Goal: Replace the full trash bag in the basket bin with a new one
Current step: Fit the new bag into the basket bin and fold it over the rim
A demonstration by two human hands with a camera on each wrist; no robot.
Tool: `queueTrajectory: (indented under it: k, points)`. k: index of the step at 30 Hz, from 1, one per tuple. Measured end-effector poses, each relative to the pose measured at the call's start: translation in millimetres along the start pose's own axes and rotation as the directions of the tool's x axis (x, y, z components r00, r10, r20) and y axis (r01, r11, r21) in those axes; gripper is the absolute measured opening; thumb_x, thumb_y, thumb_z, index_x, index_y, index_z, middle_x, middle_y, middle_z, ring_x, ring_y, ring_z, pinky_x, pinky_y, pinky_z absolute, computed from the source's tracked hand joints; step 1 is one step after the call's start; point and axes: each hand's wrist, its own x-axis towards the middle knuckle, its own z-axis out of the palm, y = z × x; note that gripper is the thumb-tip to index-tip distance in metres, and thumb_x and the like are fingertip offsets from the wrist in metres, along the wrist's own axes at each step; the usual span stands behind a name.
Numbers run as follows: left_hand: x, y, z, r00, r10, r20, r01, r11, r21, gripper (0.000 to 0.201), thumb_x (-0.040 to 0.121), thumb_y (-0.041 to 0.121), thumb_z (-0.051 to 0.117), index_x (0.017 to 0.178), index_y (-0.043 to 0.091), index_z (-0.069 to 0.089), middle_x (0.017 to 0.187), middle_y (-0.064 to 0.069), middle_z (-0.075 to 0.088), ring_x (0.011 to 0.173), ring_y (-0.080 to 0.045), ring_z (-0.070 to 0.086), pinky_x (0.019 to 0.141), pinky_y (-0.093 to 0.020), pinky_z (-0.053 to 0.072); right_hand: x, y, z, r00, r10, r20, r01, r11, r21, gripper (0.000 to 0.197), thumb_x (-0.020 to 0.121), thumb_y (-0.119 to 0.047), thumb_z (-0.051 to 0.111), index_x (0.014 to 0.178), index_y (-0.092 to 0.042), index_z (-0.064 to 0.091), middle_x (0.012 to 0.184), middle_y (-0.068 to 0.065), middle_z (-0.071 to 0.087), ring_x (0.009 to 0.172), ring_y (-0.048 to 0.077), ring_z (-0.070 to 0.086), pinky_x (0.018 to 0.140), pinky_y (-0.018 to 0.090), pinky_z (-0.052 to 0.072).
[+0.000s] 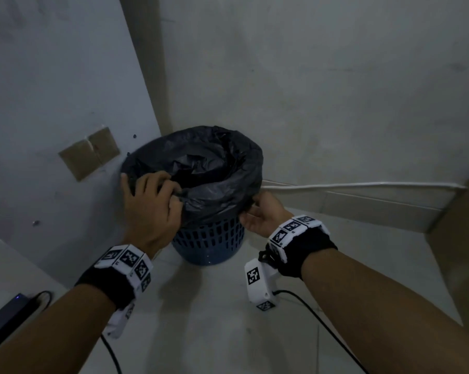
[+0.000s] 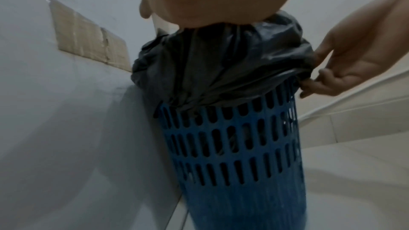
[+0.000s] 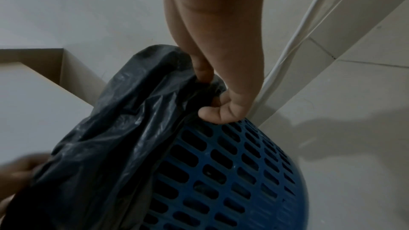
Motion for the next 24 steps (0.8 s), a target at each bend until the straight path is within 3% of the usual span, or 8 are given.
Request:
queueTrajectory:
  k: [3,6,10,14,17,21,24]
  points:
    - [2.6,23.4,-1.0,0.997,0.071,-0.006,-0.072,0.991,-0.111,0.039,0.091,0.033,0.034,0.112,0.012,0.06,0.115,-0.008,0.06,0.106,-0.028,0.054,0.107,-0.047,0.03,3.4,7.3,5.1,1.0,0.02,0.011,-0.019,0.997,-0.08,0.027,0.099,-0.014,0.039,0.078,-0.007,0.052,0.075,0.009,0.053,0.061,0.018,0.046,0.056,0.026,0.039]
    - [2.5,49.1,9.7,0.988,0.092,0.125,-0.083,0.994,-0.075,0.049,0.092,0.05,0.039,0.126,0.018,0.053,0.108,-0.001,0.066,0.096,-0.024,0.06,0.092,-0.038,0.039,5.2,10.6,3.7,1.0,0.022,-0.018,-0.024,0.992,-0.122,0.022,0.097,-0.011,0.042,0.079,-0.008,0.054,0.073,0.009,0.053,0.06,0.018,0.048,0.053,0.026,0.04]
    - [5.5,51.8,19.2,0.991,0.031,0.13,-0.04,0.997,0.062,0.049,0.09,0.063,0.034,0.103,0.025,0.062,0.08,0.005,0.065,0.08,-0.021,0.059,0.082,-0.037,0.034,5.2,9.6,-5.4,0.995,0.007,-0.095,-0.018,0.993,-0.116,0.013,0.093,-0.005,0.044,0.089,-0.006,0.056,0.082,0.012,0.055,0.062,0.023,0.051,0.052,0.031,0.044]
    - [3.8,30.5,17.1,0.991,0.119,0.065,-0.12,0.993,0.017,0.047,0.091,0.06,0.035,0.091,0.022,0.064,0.073,0.006,0.06,0.077,-0.02,0.057,0.091,-0.039,0.03,7.2,7.5,-9.0,0.993,-0.04,-0.11,0.044,0.998,0.042,0.015,0.088,-0.004,0.04,0.081,-0.006,0.054,0.095,0.015,0.055,0.072,0.026,0.054,0.056,0.033,0.048]
    - [-1.4,7.5,10.2,0.987,0.15,0.057,-0.15,0.989,-0.01,0.046,0.089,0.057,0.038,0.09,0.02,0.065,0.078,0.005,0.064,0.085,-0.022,0.058,0.101,-0.045,0.025,2.4,3.5,-9.5,0.995,-0.073,-0.064,0.085,0.972,0.218,0.015,0.093,-0.008,0.039,0.079,-0.007,0.046,0.086,0.014,0.053,0.075,0.028,0.053,0.066,0.037,0.049]
    - [-9.9,-5.0,2.8,0.988,0.151,-0.017,-0.151,0.988,0.01,0.036,0.082,0.04,0.045,0.085,0.013,0.069,0.081,-0.002,0.069,0.082,-0.027,0.06,0.104,-0.051,0.029,2.5,5.2,-5.1,0.999,-0.039,0.009,0.038,0.996,0.082,0.021,0.093,-0.013,0.049,0.072,-0.009,0.052,0.076,0.01,0.052,0.066,0.022,0.051,0.066,0.033,0.045]
    - [-8.8,13.3,-1.1,0.992,0.125,-0.013,-0.126,0.987,-0.099,0.038,0.083,0.031,0.041,0.106,0.013,0.066,0.101,-0.004,0.069,0.09,-0.027,0.061,0.1,-0.044,0.036,7.1,11.4,-1.9,1.0,0.011,0.012,-0.011,0.998,-0.066,0.018,0.093,-0.017,0.05,0.077,-0.011,0.054,0.076,0.007,0.054,0.063,0.019,0.051,0.057,0.03,0.045]
